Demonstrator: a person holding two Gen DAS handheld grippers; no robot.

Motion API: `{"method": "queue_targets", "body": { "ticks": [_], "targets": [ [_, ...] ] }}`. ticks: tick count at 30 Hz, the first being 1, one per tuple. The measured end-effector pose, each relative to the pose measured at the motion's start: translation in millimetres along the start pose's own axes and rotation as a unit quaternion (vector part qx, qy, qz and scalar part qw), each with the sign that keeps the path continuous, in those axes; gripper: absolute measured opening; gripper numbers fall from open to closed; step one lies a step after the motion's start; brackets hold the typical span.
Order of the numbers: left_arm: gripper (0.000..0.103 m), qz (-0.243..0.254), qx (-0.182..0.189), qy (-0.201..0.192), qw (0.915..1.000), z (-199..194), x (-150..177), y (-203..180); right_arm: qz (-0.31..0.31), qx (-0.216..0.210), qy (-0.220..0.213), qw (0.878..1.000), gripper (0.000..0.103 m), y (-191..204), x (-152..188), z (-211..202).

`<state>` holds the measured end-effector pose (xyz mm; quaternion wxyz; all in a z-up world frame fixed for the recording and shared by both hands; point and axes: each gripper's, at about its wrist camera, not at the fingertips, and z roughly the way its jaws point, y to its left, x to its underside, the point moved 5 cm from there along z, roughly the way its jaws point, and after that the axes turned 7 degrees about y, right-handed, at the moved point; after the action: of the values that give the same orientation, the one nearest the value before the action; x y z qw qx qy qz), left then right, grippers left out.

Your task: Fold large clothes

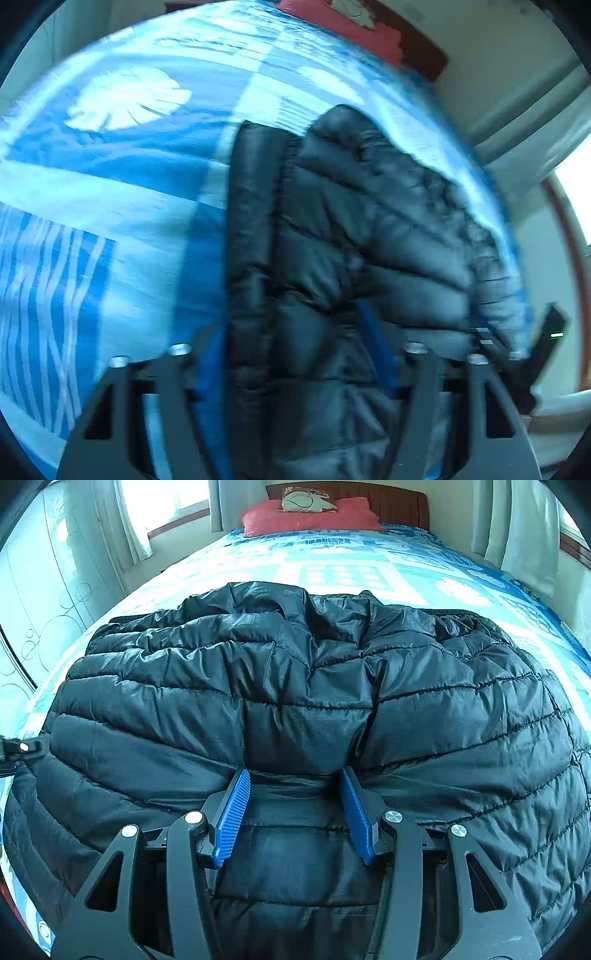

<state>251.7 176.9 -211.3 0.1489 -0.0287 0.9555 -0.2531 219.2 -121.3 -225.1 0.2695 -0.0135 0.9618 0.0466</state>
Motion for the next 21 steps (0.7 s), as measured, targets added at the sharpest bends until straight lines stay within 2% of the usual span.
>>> {"method": "queue_targets", "body": {
  "ticks": [2, 6, 8, 10, 12, 15, 18, 21],
  "targets": [
    [0.076, -0.003, 0.009, -0.005, 0.9999, -1.6, -0.8, -0.8, 0.000, 0.000, -0.001, 1.000, 0.049, 1.0, 0.8, -1.1],
    [0.076, 0.009, -0.026, 0.006, 0.9996, 9.9, 0.4, -0.1, 0.000, -0.001, -0.002, 1.000, 0.049, 1.2, 1.0, -1.3],
    [0.077, 0.002, -0.030, 0.013, 0.9995, 18.0, -0.5, -0.4, 0.000, -0.001, -0.002, 1.000, 0.049, 2.0, 1.0, -1.5],
    [0.070, -0.004, -0.019, 0.014, 0.9997, 22.3, -2.2, 2.8, 0.000, -0.001, -0.002, 1.000, 0.049, 1.5, 1.0, -1.2],
    [0.050, 0.009, -0.014, 0.010, 0.9998, 22.5, -2.0, -1.7, -0.001, 0.001, -0.002, 1.000, 0.049, 1.9, 1.4, -1.1],
    [0.031, 0.038, -0.028, 0.001, 0.9989, 15.0, -1.1, -15.7, -0.005, 0.008, -0.001, 1.000, 0.049, 4.1, 0.9, 0.0],
    [0.023, 0.048, -0.044, -0.017, 0.9977, 0.1, -2.3, -31.8, -0.004, 0.008, 0.000, 1.000, 0.049, 5.2, -0.2, 0.0],
    [0.021, 0.060, -0.050, -0.042, 0.9960, -20.1, -2.5, -50.3, 0.007, -0.006, 0.006, 1.000, 0.049, 2.7, -4.0, -1.4]
  ]
}}
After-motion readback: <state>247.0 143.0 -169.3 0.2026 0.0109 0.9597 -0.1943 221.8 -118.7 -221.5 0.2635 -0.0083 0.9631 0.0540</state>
